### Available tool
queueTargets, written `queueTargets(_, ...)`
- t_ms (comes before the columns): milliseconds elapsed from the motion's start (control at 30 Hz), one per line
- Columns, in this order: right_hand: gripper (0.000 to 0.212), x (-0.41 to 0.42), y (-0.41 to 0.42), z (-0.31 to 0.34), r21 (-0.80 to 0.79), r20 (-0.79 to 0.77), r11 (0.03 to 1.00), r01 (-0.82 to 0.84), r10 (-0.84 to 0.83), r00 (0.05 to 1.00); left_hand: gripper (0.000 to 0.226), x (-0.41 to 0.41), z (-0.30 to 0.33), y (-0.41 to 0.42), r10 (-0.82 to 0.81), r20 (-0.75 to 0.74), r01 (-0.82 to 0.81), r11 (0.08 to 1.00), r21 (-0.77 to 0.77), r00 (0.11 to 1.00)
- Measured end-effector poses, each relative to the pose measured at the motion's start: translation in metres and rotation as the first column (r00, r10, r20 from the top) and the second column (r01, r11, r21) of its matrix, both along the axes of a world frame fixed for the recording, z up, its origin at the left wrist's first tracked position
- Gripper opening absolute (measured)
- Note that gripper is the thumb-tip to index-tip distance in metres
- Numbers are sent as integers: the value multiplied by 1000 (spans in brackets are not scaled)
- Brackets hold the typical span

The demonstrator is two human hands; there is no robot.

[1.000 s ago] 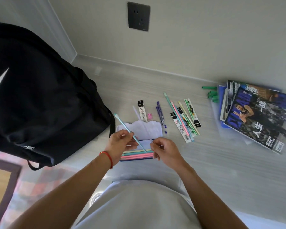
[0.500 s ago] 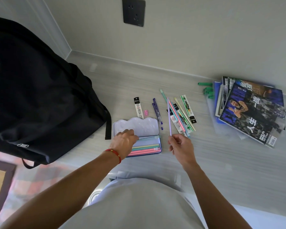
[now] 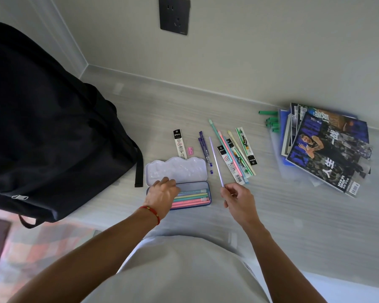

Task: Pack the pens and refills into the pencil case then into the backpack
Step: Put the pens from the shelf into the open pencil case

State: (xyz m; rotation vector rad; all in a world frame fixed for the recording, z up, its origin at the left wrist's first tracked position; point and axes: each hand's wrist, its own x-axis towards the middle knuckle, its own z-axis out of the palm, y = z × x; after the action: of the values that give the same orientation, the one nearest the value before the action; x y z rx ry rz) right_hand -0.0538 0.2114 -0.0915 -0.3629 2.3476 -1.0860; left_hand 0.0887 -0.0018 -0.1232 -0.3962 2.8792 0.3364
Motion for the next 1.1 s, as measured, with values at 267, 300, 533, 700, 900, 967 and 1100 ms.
queueTargets(267,9,-1,2,0,18,-45,992,-124,125,991,40,7,-3,2,26,-51,-22,997,78,998)
queueTargets(300,8,-2,3,-1,25,-53,989,-144,145,988,42,9,-4,0,29,-75,-21,994,105,997)
queueTargets(533,9,-22,-5,5,39,-181,964,-264,266,947,32,24,2,-11,203,-237,-130,948,290,950)
queueTargets(700,15,-40,-20,27,50,-295,922,-384,381,876,30,28,27,-27,468,-386,-313,862,400,795)
queueTargets(900,12,-35,-58,66,-39,-368,880,-474,428,826,36,-1,62,-5,231,-451,-30,912,410,862)
queueTargets(967,11,-28,-70,80,-135,-353,867,-479,410,841,34,-13,71,5,237,-439,17,866,500,867)
queueTargets(1100,8,-18,-83,94,-233,-339,837,-495,407,848,22,-23,75,8,343,-410,3,763,646,845)
